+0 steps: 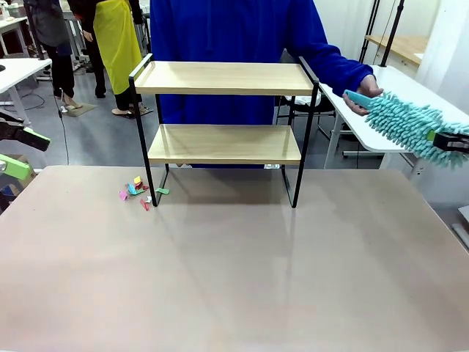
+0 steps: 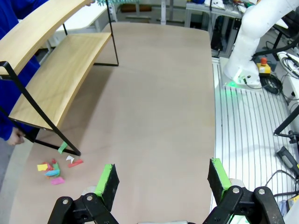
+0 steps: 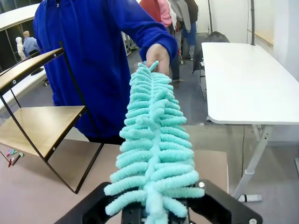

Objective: Clean the shelf.
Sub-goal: Hand the Duster back to the human.

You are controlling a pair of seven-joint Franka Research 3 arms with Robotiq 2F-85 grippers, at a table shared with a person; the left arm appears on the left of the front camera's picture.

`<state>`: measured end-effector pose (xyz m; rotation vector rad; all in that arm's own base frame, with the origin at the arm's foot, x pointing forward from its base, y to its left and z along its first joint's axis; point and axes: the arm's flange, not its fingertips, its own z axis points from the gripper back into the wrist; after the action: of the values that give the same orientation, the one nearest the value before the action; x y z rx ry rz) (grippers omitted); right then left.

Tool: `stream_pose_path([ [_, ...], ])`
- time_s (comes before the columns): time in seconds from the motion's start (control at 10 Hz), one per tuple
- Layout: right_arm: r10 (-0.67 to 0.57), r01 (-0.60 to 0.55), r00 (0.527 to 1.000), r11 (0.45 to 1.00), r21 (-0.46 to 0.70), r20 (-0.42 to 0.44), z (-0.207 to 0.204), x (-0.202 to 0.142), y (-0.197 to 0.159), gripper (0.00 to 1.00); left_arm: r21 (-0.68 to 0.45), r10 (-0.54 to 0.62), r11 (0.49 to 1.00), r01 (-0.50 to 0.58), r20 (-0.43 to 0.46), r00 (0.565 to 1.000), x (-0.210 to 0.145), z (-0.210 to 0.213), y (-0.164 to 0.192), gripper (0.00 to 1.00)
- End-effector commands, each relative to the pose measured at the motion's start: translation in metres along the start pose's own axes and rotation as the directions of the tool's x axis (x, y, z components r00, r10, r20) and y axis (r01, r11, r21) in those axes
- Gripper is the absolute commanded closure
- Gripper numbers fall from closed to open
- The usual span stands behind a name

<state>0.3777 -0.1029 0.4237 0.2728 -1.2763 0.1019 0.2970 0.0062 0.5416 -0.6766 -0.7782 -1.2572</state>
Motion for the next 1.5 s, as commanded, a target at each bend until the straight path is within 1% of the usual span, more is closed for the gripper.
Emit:
stream_pose_path([
  [0.0,0.002,-0.002,1.000,1.000,-0.008,-0.003,0.002,0.003,0.001,0.83,-0.008,-0.017,1.000,0.017,0.028,0.999,0.002,0.000,0.002,0.00],
  [0.3,0.002,-0.002,1.000,1.000,-0.008,-0.003,0.002,0.003,0.001,0.83,-0.008,-0.017,1.000,0.017,0.028,0.999,0.002,0.000,0.002,0.00],
  [0.4,0.000,0.000,1.000,1.000,0.000,0.000,0.000,0.000,0.000,0.26,-0.008,-0.017,1.000,0.017,0.028,0.999,0.002,0.000,0.002,0.00],
  [0.5,-0.038,0.038,0.999,0.999,0.008,-0.004,-0.001,0.004,-0.003,0.24,-0.008,-0.017,1.000,0.017,0.028,0.999,0.002,0.000,0.002,0.00],
  [0.6,-0.049,0.049,0.999,0.999,0.007,-0.009,0.000,0.001,-0.002,0.00,-0.008,-0.017,1.000,0.017,0.028,0.999,0.002,0.000,0.002,0.00],
  [0.8,-0.073,0.074,0.997,0.997,0.029,-0.022,0.001,0.002,-0.003,0.00,-0.008,-0.017,1.000,0.017,0.028,0.999,0.002,0.000,0.002,0.00],
  [0.9,-0.127,0.129,0.991,0.989,0.077,-0.032,0.003,0.006,-0.006,0.01,-0.008,-0.017,1.000,0.017,0.028,0.999,0.002,0.000,0.002,0.00],
  [1.0,-0.164,0.163,0.986,0.984,0.079,0.013,0.014,0.020,-0.011,0.00,-0.008,-0.017,1.000,0.017,0.028,0.999,0.002,0.000,0.002,0.00],
  [1.2,-0.237,0.224,0.968,0.966,0.131,0.087,0.037,0.057,-0.020,0.00,-0.008,-0.017,1.000,0.017,0.028,0.999,0.002,0.000,0.002,0.00],
  [1.3,-0.289,0.270,0.947,0.952,0.144,0.142,0.050,0.081,-0.028,0.00,-0.008,-0.017,1.000,0.017,0.028,0.999,0.002,0.000,0.002,0.00],
  [1.4,-0.353,0.323,0.914,0.932,0.165,0.202,0.065,0.107,-0.040,0.00,-0.008,-0.017,1.000,0.017,0.028,0.999,0.002,0.000,0.002,0.00],
])
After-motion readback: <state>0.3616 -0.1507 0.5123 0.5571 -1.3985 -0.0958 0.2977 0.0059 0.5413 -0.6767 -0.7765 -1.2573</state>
